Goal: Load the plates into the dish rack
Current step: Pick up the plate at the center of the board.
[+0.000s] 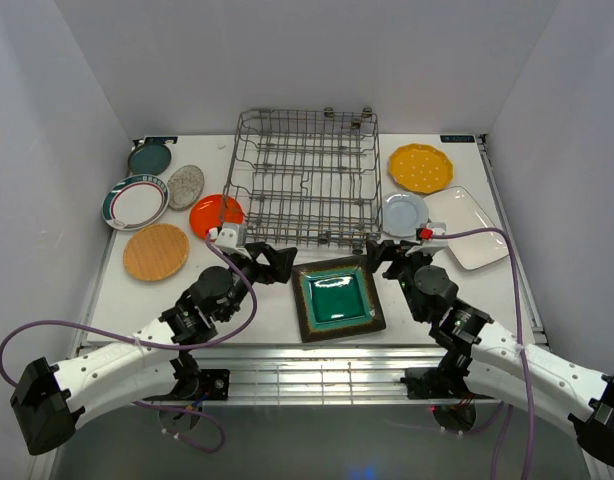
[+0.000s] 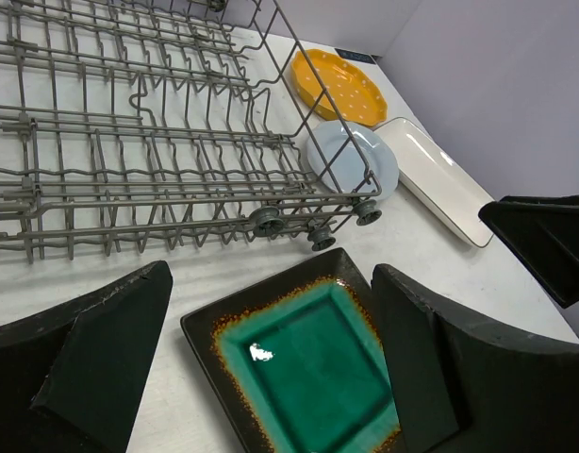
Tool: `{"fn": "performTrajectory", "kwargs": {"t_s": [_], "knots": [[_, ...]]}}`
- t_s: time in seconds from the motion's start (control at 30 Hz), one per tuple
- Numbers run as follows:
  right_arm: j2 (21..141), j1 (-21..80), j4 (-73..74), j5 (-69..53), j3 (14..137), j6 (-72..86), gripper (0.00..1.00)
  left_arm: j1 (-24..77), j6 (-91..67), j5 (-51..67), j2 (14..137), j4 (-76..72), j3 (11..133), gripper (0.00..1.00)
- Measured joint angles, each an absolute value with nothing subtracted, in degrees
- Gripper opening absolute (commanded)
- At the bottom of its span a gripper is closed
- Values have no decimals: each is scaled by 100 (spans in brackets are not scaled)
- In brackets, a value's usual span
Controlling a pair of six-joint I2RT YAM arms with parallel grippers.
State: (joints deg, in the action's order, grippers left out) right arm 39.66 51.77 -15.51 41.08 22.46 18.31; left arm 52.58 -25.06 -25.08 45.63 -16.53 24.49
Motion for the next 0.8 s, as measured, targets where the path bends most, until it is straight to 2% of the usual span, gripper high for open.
{"fn": "performTrajectory", "kwargs": {"t_s": [0.33, 0.5, 0.63, 0.8], "knots": [[3557, 5068, -1476, 4202, 2246, 2003, 90, 5258, -2502, -2504, 4563, -1653, 2449, 98], [3511, 4670, -1448, 3885, 2241, 2171, 90, 5258, -2502, -2493, 4563, -1656, 2449, 98], [3494, 3607, -1420, 2910, 2180, 2464, 90, 5258, -2506, -2464, 4541, -1653, 2449, 98], [3981, 1525, -1540, 1024, 2084, 3052, 96, 5258, -2506, -2432, 4499, -1653, 2449, 98]]}}
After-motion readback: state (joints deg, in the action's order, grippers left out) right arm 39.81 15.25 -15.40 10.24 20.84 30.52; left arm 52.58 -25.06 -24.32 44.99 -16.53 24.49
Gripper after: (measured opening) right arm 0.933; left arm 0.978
